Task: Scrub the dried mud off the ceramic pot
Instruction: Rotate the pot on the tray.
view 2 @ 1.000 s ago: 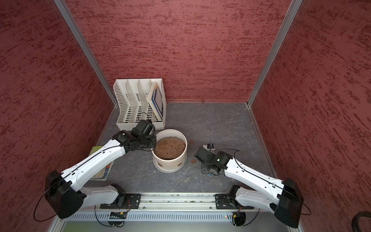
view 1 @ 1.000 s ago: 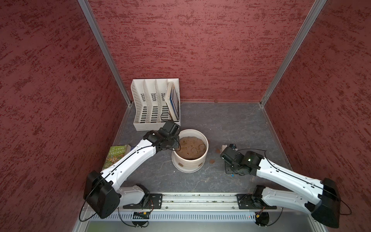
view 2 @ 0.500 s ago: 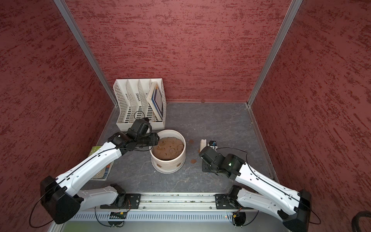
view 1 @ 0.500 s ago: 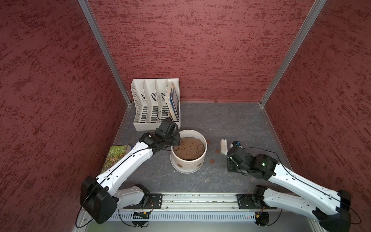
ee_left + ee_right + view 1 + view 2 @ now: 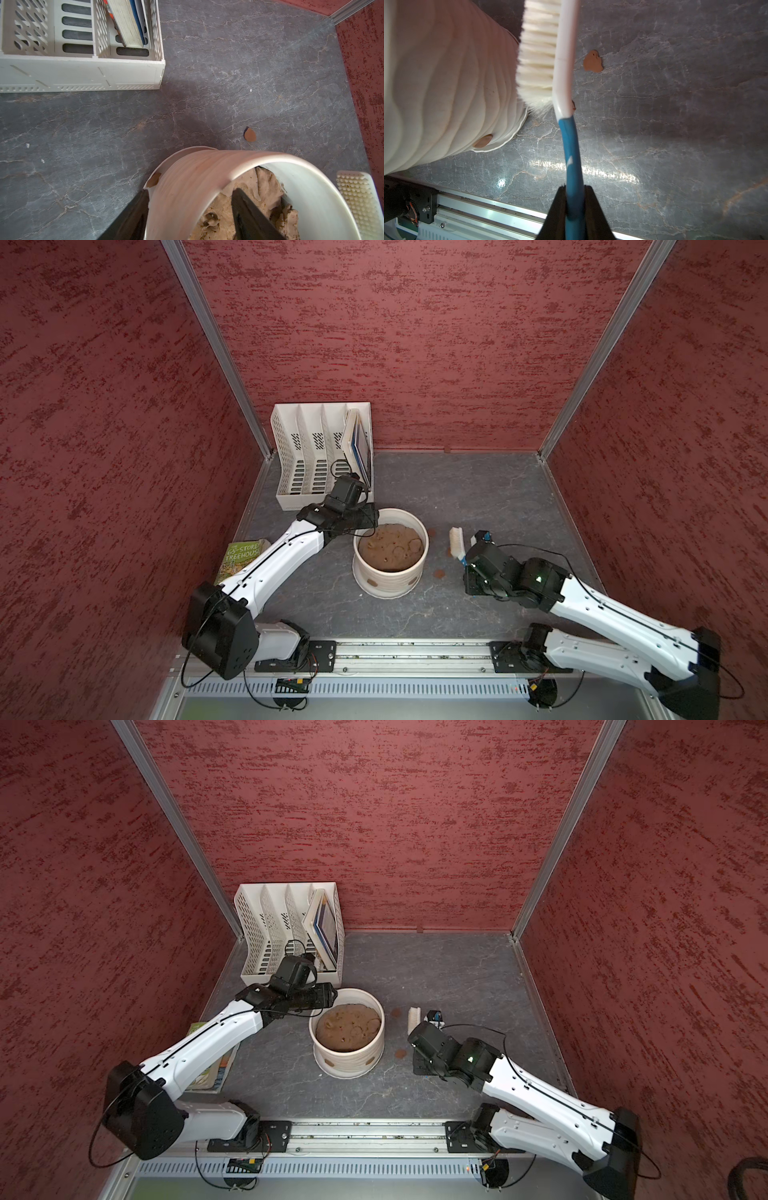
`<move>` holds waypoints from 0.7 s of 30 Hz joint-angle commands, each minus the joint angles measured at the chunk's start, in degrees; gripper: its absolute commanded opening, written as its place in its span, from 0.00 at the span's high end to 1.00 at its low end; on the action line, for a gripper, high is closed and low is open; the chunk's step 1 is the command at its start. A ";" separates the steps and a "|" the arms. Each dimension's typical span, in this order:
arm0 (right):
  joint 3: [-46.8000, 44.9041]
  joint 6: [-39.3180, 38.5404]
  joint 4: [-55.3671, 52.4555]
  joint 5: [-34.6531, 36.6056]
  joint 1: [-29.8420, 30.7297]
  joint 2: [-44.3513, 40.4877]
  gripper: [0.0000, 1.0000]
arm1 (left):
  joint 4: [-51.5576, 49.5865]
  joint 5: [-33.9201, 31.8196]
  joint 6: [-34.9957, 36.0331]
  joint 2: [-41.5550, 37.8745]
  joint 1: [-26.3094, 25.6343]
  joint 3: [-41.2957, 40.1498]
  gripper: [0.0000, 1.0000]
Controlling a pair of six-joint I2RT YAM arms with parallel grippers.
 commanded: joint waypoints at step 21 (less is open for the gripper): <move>0.63 -2.33 4.15 1.46 0.47 0.77 1.00 | 2.17 0.00 1.60 6.07 -0.48 4.79 0.45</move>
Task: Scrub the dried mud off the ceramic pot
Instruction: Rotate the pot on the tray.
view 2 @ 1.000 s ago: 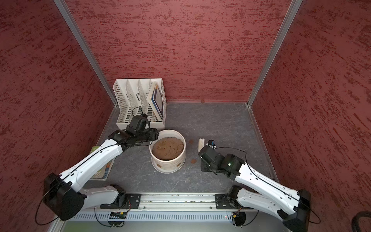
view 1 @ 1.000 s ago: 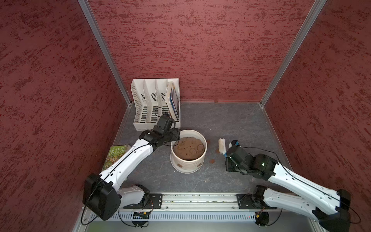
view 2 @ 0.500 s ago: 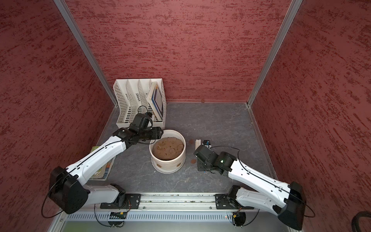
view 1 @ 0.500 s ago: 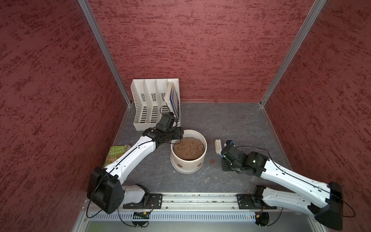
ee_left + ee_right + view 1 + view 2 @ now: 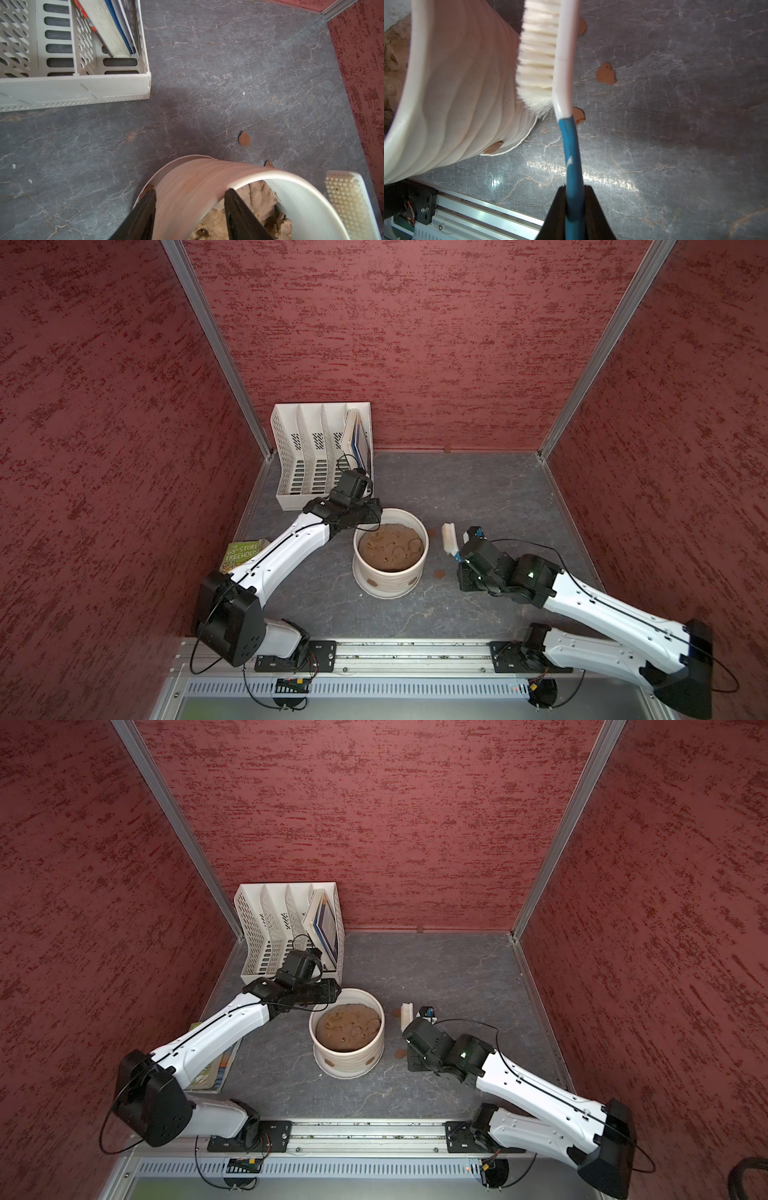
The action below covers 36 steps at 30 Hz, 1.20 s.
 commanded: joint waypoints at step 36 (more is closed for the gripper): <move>-0.31 1.39 0.00 0.21 0.36 -3.36 1.00 | -4.86 -3.08 1.90 -3.80 -1.83 -2.75 0.37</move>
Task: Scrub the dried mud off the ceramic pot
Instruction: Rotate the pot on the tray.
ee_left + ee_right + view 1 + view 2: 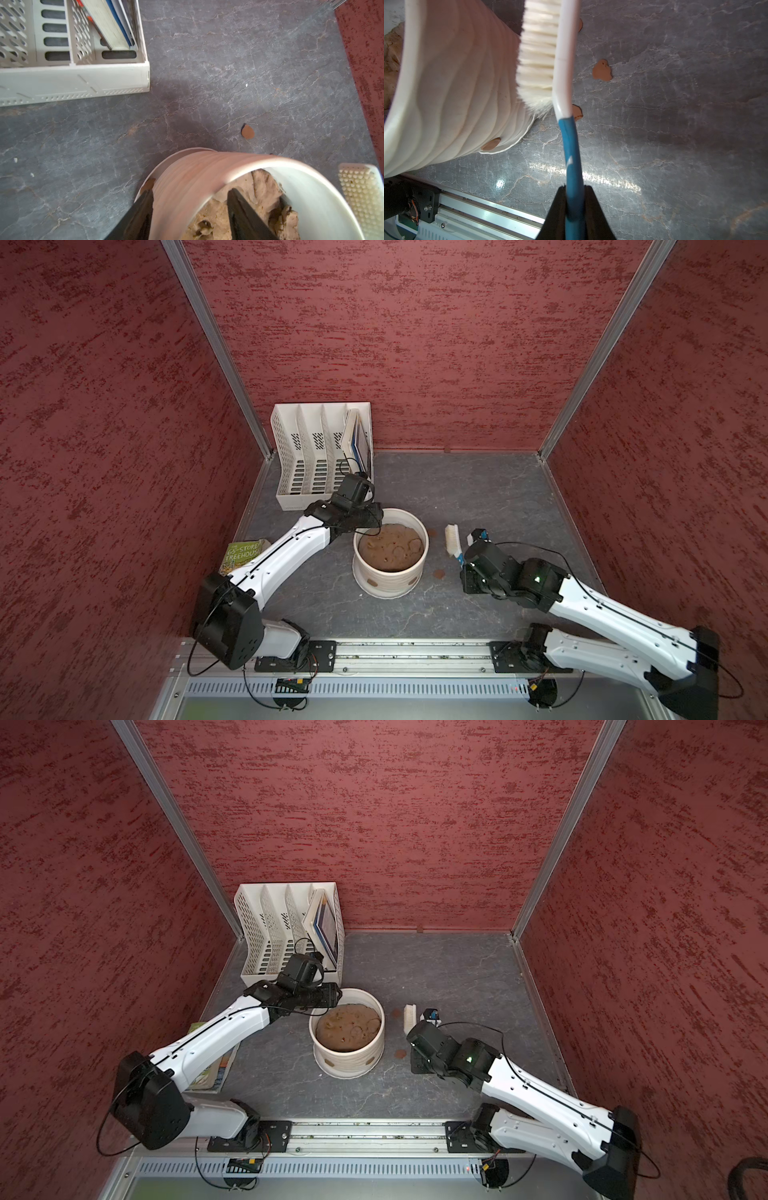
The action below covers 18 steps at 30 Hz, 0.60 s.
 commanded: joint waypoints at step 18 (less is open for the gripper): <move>-1.75 2.08 -0.35 -0.27 0.40 -5.42 1.00 | -1.35 -3.70 0.51 3.13 -0.56 2.04 0.41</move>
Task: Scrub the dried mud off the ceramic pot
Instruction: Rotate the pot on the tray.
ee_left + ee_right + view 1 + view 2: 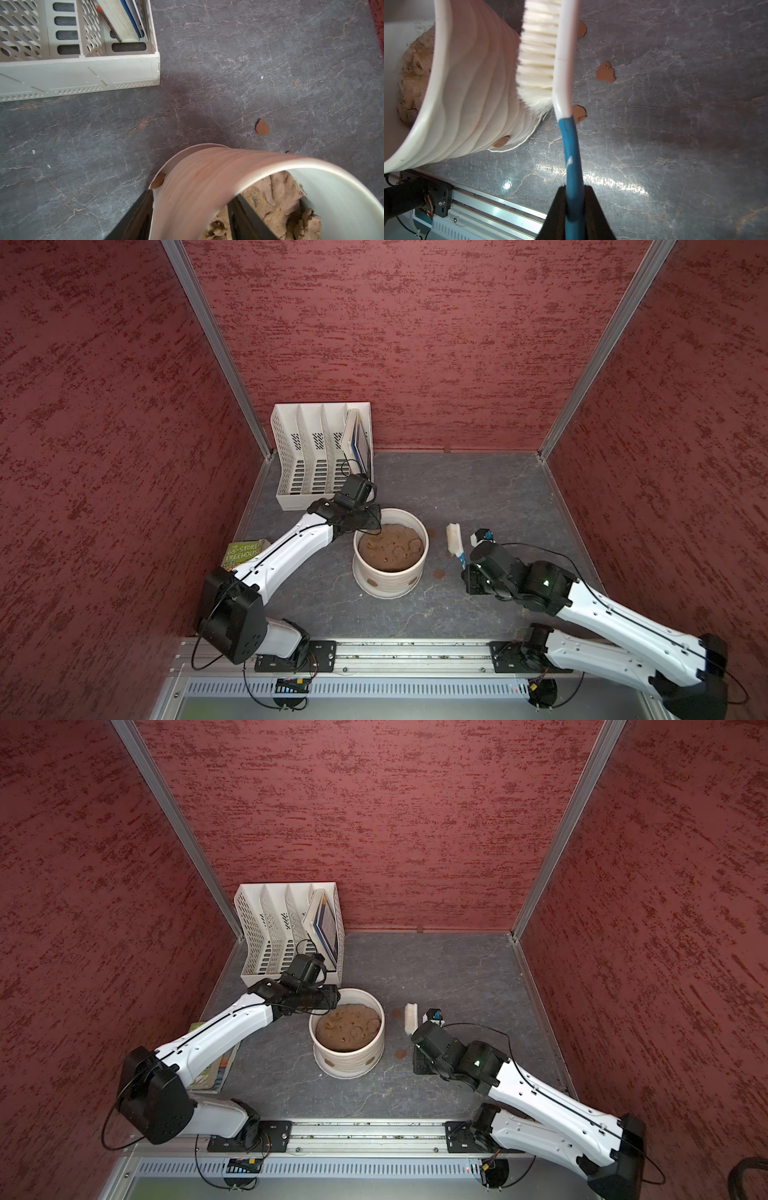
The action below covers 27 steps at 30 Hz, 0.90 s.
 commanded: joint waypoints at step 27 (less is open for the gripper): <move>-1.21 2.17 -0.69 0.09 1.78 -1.10 1.00 | -6.63 0.86 -7.89 -8.87 -2.46 -4.16 0.95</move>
